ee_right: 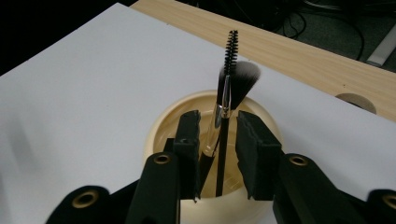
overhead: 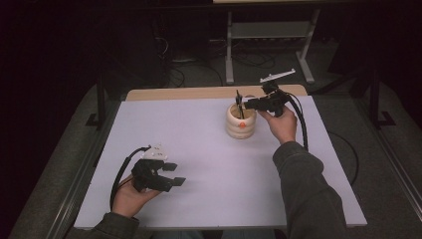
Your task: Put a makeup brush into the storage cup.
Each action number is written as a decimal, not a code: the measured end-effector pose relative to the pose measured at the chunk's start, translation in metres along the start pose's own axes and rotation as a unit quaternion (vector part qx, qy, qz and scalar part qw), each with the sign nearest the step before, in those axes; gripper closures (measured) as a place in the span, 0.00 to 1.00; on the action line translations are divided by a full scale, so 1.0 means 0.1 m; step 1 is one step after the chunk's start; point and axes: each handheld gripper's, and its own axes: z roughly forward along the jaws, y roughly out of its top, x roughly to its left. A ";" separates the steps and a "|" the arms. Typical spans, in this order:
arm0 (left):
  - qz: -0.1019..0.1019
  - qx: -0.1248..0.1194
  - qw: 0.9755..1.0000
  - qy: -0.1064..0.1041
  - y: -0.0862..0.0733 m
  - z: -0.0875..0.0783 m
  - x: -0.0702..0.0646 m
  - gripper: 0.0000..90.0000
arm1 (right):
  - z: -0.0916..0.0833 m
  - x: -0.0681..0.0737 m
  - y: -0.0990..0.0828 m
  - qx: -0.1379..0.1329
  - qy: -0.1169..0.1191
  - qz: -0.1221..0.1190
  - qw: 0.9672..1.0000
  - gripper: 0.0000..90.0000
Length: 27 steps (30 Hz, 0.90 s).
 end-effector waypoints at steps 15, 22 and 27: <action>-0.011 -0.016 1.000 0.008 -0.01 0.01 0.05 0.39 | -0.20 0.04 -0.27 -0.012 0.015 -0.009 1.000 0.56; -0.009 -0.021 1.000 0.016 -0.03 0.00 0.08 0.37 | -0.24 0.12 -0.38 -0.013 0.022 -0.015 1.000 0.47; -0.014 -0.022 0.999 0.019 -0.03 0.00 0.08 0.35 | -0.29 0.18 -0.42 -0.016 0.023 -0.025 0.999 0.42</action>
